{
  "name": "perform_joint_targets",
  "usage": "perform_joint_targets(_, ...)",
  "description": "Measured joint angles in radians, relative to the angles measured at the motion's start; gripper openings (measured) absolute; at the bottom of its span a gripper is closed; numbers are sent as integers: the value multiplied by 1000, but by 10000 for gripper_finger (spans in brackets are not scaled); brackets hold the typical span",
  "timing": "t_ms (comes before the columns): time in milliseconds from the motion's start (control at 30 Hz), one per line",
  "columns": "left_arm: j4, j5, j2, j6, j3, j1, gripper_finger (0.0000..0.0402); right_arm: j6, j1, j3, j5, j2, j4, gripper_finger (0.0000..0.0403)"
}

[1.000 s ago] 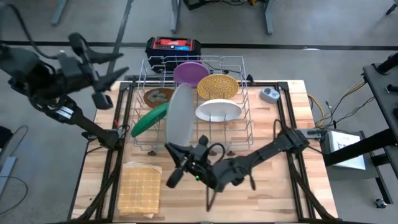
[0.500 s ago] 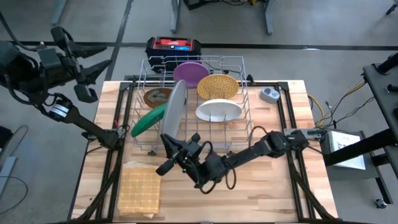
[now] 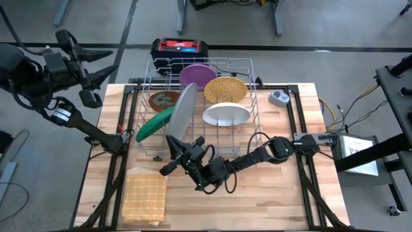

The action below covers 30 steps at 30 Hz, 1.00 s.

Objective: Sort dishes
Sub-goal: Put the grey plate into the dish rack

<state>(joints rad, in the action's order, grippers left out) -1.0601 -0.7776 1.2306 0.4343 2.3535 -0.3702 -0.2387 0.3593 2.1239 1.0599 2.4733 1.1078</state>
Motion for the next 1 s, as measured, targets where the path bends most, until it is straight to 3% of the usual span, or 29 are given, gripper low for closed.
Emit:
perform_joint_targets(500,-14,0,2,-2,-1,0,155,278,-21,-108,11,0,-52,0)
perform_joint_targets(800,-14,0,7,-2,-1,0,155,316,-21,-147,118,0,-55,0)
perform_joint_targets(1000,-21,0,14,-2,-1,0,155,320,-20,-151,121,0,-91,0)
